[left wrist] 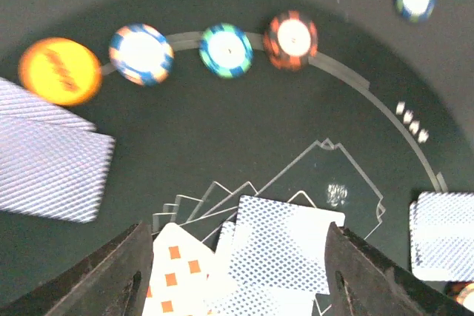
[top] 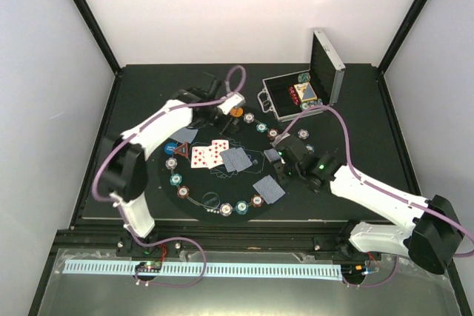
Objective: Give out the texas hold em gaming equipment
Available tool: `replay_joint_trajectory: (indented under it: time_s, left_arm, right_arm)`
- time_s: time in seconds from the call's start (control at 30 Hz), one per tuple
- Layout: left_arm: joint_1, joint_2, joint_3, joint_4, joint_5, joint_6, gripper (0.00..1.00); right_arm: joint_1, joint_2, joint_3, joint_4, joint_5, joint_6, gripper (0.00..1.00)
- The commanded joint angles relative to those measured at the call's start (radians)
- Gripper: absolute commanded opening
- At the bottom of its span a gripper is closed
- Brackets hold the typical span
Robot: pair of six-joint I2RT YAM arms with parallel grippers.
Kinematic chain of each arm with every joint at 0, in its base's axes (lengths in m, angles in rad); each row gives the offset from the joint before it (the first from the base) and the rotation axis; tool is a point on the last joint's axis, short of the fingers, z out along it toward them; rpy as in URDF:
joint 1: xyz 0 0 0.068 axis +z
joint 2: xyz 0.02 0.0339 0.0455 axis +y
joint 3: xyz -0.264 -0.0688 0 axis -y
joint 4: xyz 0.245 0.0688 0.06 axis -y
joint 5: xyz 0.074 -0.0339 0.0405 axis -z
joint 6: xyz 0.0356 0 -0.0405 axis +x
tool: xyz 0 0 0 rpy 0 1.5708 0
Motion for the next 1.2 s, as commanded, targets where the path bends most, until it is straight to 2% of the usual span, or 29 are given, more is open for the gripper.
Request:
replay_joint_trajectory:
  time_s: [0.0, 0.2, 0.37, 0.47, 0.53, 0.6, 0.73, 1.03, 1.17]
  left_arm:
    - [0.094, -0.235, -0.107, 0.163, -0.006, -0.180, 0.68]
    - [0.325, -0.610, -0.352, 0.239, -0.008, -0.290, 0.80]
    - [0.573, -0.900, -0.557, 0.246, -0.050, -0.371, 0.98]
    - [0.646, -1.056, -0.671, 0.283, -0.095, -0.410, 0.99]
    - [0.657, -1.134, -0.741, 0.324, -0.137, -0.427, 0.99]
    - [0.656, -1.152, -0.769, 0.313, -0.189, -0.420, 0.99]
    - [0.657, -1.120, -0.728, 0.252, -0.263, -0.384, 0.99]
    - [0.656, -1.127, -0.740, 0.266, -0.231, -0.372, 0.99]
    - [0.656, -1.127, -0.738, 0.265, -0.220, -0.368, 0.99]
  right_arm:
    - [-0.040, -0.007, 0.036, -0.019, 0.053, 0.056, 0.55]
    - [-0.238, 0.016, 0.004, -0.028, 0.046, 0.119, 0.56]
    - [-0.454, 0.020, -0.077, 0.003, 0.019, 0.170, 0.56]
    - [-0.542, 0.045, -0.112, 0.044, 0.020, 0.171, 0.57]
    - [-0.580, 0.088, -0.109, 0.059, 0.043, 0.167, 0.57]
    - [-0.612, 0.135, -0.102, 0.092, 0.035, 0.162, 0.57]
    - [-0.638, 0.228, -0.045, 0.091, 0.010, 0.157, 0.57]
    - [-0.640, 0.348, 0.001, 0.055, 0.014, 0.177, 0.61]
    - [-0.640, 0.343, -0.020, 0.062, 0.008, 0.189, 0.70]
